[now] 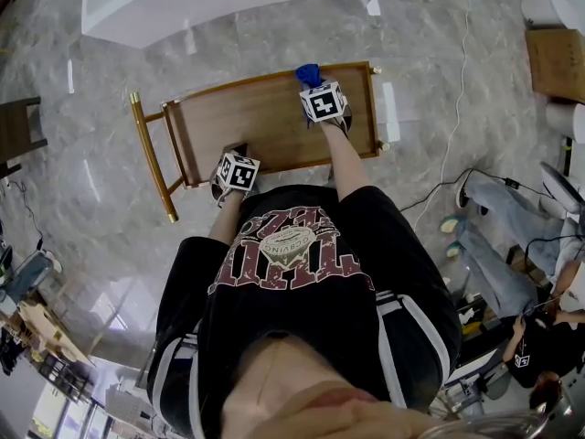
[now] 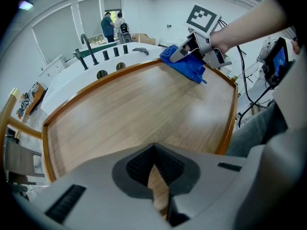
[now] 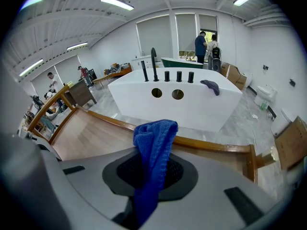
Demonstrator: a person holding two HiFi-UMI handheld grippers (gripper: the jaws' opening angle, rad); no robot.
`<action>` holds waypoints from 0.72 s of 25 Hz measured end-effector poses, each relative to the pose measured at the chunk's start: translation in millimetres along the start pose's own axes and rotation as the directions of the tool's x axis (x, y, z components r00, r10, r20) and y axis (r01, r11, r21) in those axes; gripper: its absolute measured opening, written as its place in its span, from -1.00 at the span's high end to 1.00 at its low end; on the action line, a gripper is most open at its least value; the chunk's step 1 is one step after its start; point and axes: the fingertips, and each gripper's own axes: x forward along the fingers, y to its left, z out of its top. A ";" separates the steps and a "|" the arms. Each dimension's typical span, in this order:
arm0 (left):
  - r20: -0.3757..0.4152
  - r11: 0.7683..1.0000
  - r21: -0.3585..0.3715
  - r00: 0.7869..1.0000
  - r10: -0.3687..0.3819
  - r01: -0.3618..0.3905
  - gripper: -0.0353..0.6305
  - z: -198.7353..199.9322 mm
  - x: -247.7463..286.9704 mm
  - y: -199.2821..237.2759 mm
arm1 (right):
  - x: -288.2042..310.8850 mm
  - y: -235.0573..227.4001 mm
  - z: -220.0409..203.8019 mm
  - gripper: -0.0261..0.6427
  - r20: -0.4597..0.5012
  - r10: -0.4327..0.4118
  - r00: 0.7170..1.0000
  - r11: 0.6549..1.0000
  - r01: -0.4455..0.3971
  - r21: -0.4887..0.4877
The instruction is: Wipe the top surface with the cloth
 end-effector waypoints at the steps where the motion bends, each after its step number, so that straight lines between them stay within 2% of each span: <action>1: -0.001 1.000 0.001 1.000 0.001 -0.001 0.76 0.7 0.9 -1.8 | -1.8 -5.5 -2.8 0.75 -0.002 -0.006 1.000 1.000 0.006 0.008; 12: -0.009 1.000 0.001 1.000 0.004 -0.004 0.76 1.2 -1.5 -0.5 | -14.0 -48.4 -17.0 0.75 0.004 -0.063 0.998 0.996 0.063 0.065; 18: -0.017 1.000 0.002 1.000 0.004 -0.004 0.76 -0.3 -1.9 3.1 | -22.3 -69.1 -18.4 0.75 0.002 -0.104 0.995 0.993 0.104 0.057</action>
